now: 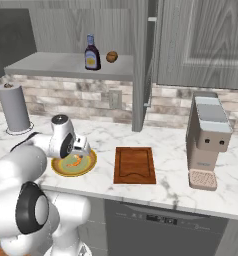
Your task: Pick the shrimp from the plate and place it on the cutting board. Then pick the condiment bottle from the cabinet and place it next to the cutting board.
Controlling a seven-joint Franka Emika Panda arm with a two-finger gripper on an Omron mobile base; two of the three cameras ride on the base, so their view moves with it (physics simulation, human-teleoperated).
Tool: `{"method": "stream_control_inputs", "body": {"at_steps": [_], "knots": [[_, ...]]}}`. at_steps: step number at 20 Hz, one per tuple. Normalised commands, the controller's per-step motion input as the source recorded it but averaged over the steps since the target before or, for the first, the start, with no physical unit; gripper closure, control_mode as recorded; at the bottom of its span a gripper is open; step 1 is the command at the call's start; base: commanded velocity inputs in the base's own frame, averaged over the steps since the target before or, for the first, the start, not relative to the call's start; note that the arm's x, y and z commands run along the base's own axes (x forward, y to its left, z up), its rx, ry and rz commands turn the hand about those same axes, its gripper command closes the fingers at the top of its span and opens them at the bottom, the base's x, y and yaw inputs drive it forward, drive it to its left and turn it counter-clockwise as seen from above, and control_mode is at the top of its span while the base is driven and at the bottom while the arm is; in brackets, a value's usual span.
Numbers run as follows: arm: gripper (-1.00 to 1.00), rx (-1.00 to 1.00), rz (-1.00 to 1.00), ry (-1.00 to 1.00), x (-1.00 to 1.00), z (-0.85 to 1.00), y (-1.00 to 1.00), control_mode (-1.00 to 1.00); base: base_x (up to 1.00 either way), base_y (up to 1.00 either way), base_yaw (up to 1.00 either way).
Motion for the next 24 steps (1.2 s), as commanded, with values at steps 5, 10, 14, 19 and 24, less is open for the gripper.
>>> {"method": "stream_control_inputs", "body": {"at_steps": [5,10,14,19,24], "knots": [[-1.00,0.00,0.00,0.00,0.10,-0.16,0.00,-1.00,0.00,0.00,0.00],[-1.00,0.00,0.00,0.00,0.11,-0.16,0.00,-1.00,0.00,0.00,0.00],[-1.00,0.00,0.00,0.00,0.14,-0.16,0.02,-1.00,0.00,0.00,0.00],[-1.00,0.00,0.00,0.00,0.14,-0.16,0.04,-1.00,0.00,0.00,0.00],[-1.00,0.00,0.00,0.00,0.16,-0.15,0.04,-1.00,0.00,0.00,0.00]]}}
